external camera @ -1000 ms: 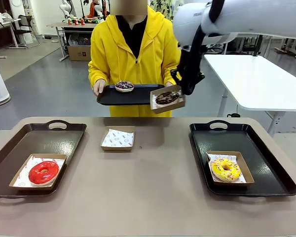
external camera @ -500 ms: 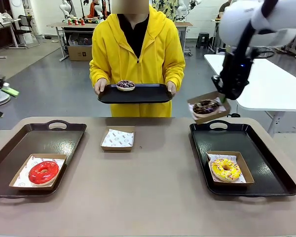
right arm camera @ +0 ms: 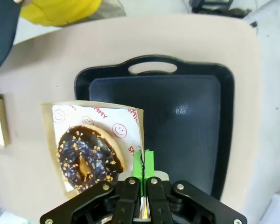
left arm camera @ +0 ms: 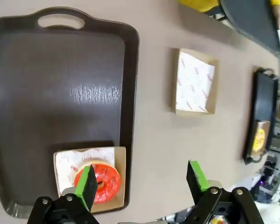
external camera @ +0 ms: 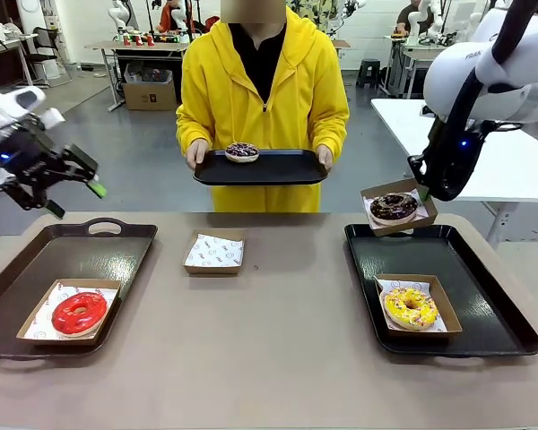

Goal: Individually package the donuts and arrange them on the tray.
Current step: Place the picked Paper togo box on the Handle tray while simultaneously picking up another Paper togo box from the table with the other hand.

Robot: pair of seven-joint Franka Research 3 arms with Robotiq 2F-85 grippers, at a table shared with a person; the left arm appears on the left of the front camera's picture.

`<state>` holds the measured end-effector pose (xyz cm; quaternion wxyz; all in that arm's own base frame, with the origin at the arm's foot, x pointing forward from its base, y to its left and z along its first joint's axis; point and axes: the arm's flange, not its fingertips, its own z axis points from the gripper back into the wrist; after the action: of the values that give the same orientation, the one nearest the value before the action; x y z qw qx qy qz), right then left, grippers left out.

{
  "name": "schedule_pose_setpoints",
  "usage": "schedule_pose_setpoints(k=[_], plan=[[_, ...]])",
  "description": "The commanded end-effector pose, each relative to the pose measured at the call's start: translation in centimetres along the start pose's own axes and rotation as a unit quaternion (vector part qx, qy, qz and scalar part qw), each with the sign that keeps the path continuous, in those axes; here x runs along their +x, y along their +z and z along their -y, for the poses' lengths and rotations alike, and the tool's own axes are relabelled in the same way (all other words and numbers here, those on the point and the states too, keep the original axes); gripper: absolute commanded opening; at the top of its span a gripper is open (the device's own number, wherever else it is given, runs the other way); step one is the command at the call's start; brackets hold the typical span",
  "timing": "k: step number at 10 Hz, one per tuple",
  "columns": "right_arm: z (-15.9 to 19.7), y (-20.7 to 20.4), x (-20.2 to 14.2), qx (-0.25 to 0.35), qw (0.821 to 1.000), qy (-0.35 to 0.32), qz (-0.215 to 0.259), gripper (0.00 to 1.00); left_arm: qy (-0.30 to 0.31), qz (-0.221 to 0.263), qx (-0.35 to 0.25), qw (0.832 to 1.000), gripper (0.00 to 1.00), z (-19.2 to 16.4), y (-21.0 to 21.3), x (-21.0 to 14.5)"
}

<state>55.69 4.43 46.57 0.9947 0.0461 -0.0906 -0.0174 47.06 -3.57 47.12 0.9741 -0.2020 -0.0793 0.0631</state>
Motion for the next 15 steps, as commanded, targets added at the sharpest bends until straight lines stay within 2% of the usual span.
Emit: schedule_pose_setpoints(k=[1,4,8,9,10,15], plan=[[0.8,-1.9,0.1,0.022,1.000,0.010,-0.005,0.01,-0.002,0.002,0.052,0.999,1.00,2.1,-2.1,1.2],[1.0,-3.7,0.2,0.021,0.999,0.004,-0.024,0.01,-0.026,0.006,0.083,0.996,1.00,5.1,-6.2,2.1],[0.5,-2.9,0.2,0.007,1.000,0.002,-0.019,0.01,-0.061,0.036,0.102,0.992,1.00,8.1,-10.2,2.6],[0.5,-2.9,0.2,0.007,1.000,0.002,-0.019,0.01,-0.058,0.018,0.070,0.996,1.00,7.6,-10.0,2.1],[0.5,-2.9,0.2,0.007,1.000,0.002,-0.019,0.01,-0.067,0.020,0.091,0.993,1.00,7.6,-9.7,2.1],[0.5,-2.9,0.2,0.007,1.000,0.002,-0.019,0.01,-0.067,0.020,0.091,0.993,1.00,7.6,-9.7,2.1]])
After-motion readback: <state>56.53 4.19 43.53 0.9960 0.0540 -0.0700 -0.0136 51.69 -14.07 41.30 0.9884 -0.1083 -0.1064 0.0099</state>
